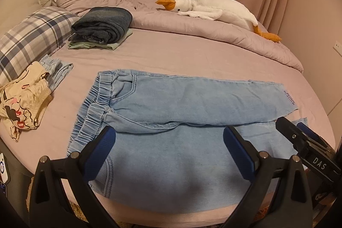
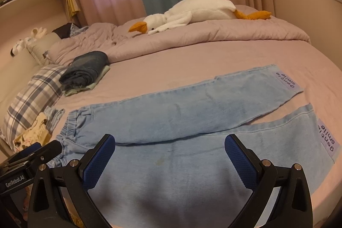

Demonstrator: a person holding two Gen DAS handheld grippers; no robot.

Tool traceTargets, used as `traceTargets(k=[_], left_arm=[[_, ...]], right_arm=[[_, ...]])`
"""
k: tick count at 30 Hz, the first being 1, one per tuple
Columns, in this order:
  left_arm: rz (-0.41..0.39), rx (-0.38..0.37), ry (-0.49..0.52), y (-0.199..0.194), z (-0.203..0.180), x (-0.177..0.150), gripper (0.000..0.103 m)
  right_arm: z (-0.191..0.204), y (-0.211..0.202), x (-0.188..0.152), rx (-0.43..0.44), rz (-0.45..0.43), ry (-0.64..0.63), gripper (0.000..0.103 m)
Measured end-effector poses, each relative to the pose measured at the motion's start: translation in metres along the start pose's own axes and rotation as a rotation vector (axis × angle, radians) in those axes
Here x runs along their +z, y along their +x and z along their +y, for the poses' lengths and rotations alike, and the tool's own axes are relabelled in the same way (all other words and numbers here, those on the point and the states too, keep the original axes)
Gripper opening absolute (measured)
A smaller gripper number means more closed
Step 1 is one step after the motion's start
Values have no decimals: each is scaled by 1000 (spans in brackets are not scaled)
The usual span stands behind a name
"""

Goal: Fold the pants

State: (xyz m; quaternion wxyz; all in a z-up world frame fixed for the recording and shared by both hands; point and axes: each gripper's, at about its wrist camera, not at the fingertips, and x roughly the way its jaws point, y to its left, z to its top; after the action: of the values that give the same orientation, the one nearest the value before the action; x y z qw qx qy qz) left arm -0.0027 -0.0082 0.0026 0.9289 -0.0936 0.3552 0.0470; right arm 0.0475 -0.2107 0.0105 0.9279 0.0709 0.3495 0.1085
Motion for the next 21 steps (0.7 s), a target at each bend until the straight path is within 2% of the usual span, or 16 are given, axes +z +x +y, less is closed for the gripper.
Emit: traceTargets(k=[12, 18, 21], left_arm=[[-35, -30, -12, 1, -1, -2, 101], [11, -18, -6, 3, -2, -2, 101], [-13, -31, -19, 2, -2, -2, 101]], right_arm=[[-2, 3, -1, -10, 10, 3, 102], [-5, 4, -2, -22, 12, 18, 102], [-5, 4, -2, -24, 14, 19, 102]])
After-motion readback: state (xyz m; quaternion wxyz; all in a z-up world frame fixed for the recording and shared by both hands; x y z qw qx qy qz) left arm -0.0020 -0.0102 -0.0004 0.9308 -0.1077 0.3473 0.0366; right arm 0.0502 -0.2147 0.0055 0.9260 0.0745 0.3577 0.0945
